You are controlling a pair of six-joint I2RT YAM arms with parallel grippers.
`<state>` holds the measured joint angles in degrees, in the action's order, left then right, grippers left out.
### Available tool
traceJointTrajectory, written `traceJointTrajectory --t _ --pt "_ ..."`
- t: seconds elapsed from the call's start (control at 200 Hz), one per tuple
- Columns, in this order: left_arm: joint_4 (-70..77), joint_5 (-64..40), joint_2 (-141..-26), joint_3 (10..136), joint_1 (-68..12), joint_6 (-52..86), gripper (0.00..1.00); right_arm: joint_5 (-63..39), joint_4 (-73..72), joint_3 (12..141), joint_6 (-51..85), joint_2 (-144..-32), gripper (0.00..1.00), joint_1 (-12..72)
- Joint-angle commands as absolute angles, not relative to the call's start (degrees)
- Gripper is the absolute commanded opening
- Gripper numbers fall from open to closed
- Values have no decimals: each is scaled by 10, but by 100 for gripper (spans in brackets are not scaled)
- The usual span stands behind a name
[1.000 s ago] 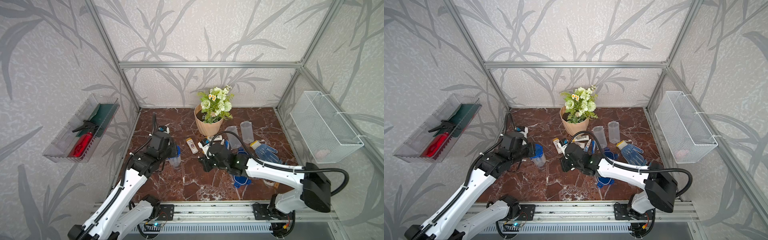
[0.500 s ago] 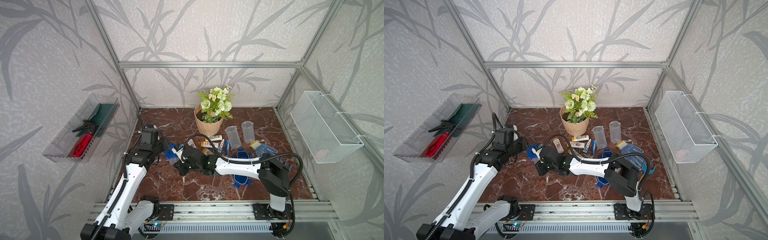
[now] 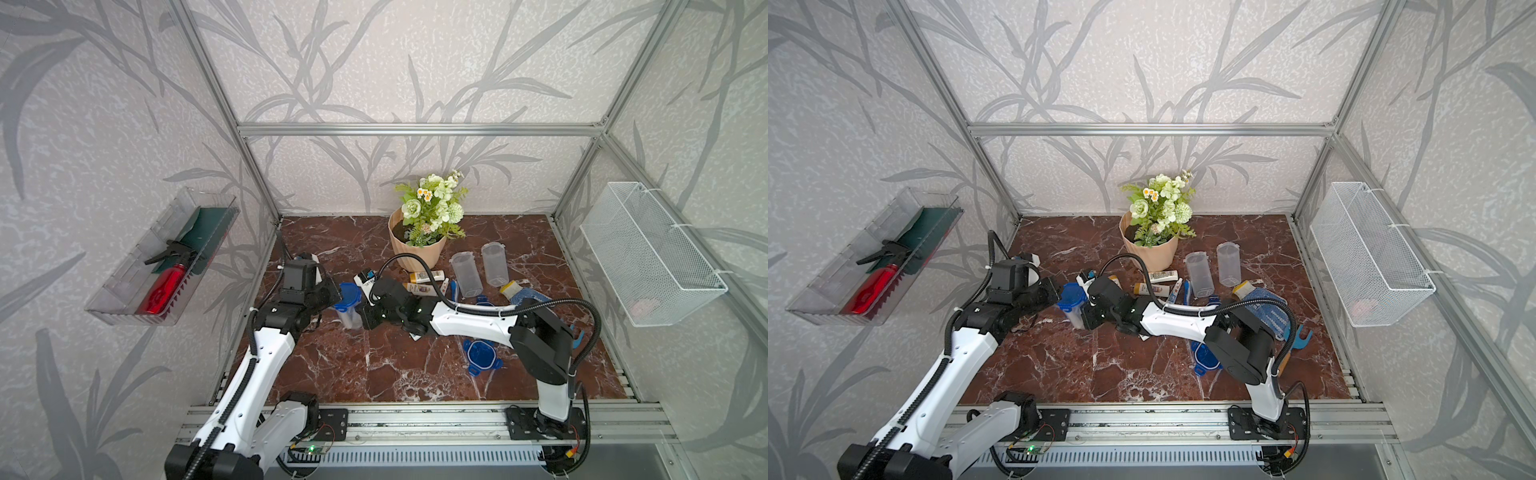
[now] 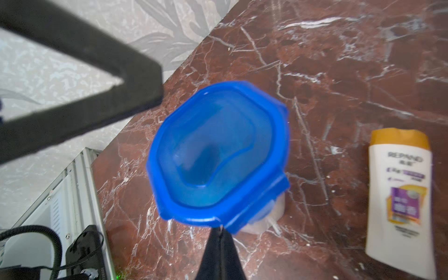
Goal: Take out toiletry kits
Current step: Adjust the container at the center of the board.
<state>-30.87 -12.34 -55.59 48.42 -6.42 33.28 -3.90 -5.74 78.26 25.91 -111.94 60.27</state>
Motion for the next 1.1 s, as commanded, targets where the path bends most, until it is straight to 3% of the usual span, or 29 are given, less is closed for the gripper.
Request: traceJointTrajectory --t 0.0,0.345,0.8,0.98,1.095 --pt "-289 -142 -557 473 -62 344 0 -34 -60 796 247 -1116 0 590" --pt "-256 -199 -597 474 -63 355 0 -67 -84 745 242 -1083 4 590" --pt "-255 -213 -606 486 -70 356 0 -131 -131 773 294 -1133 5 602" --pt "-255 -220 -617 487 -74 350 0 -117 -153 697 294 -1082 6 597" --pt "-251 -222 -619 482 -76 349 0 -130 -182 634 319 -1036 12 556"
